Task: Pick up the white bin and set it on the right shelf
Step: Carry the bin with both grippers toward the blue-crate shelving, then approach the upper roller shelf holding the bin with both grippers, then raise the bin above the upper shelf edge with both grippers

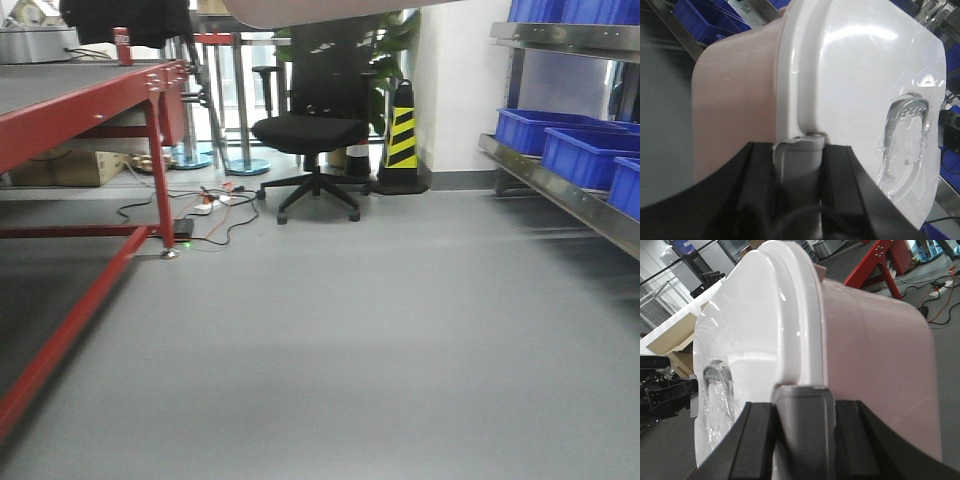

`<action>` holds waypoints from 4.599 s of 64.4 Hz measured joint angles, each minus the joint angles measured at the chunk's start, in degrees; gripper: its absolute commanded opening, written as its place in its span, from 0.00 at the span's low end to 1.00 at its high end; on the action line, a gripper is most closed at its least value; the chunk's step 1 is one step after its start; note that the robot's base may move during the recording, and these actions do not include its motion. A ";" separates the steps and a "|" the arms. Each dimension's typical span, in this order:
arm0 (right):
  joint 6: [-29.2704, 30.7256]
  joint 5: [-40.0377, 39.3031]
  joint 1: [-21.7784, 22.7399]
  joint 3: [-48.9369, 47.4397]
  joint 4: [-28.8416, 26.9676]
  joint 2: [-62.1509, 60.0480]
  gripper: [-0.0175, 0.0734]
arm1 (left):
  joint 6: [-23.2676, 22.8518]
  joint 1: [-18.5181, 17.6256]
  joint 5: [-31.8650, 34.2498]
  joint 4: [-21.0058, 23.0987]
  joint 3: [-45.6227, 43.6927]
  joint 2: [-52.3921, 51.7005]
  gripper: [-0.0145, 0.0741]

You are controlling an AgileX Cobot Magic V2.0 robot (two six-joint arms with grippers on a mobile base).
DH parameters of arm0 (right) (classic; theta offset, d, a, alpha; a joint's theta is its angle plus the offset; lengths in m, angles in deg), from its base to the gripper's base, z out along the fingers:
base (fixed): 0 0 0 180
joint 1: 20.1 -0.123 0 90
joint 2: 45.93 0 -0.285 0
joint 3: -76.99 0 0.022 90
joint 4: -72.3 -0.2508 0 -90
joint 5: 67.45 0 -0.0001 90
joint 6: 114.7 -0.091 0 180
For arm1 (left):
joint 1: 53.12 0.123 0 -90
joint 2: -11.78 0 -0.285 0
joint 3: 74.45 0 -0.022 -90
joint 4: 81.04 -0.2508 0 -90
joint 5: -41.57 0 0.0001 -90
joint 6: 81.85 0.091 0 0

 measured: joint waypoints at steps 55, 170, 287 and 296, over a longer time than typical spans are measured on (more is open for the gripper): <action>0.00 0.00 0.00 0.00 0.00 0.00 0.26 | 0.00 0.00 0.00 0.00 0.00 0.00 0.02; 0.00 0.00 0.00 0.00 0.00 0.00 0.26 | 0.10 0.00 0.00 0.00 0.00 0.08 0.02; 0.00 0.00 0.00 0.00 0.00 0.00 0.26 | 0.10 -0.10 0.00 0.00 0.00 0.08 0.02; 0.00 0.00 0.00 0.00 0.00 0.00 0.26 | 0.10 -0.10 0.00 0.00 0.00 0.08 0.02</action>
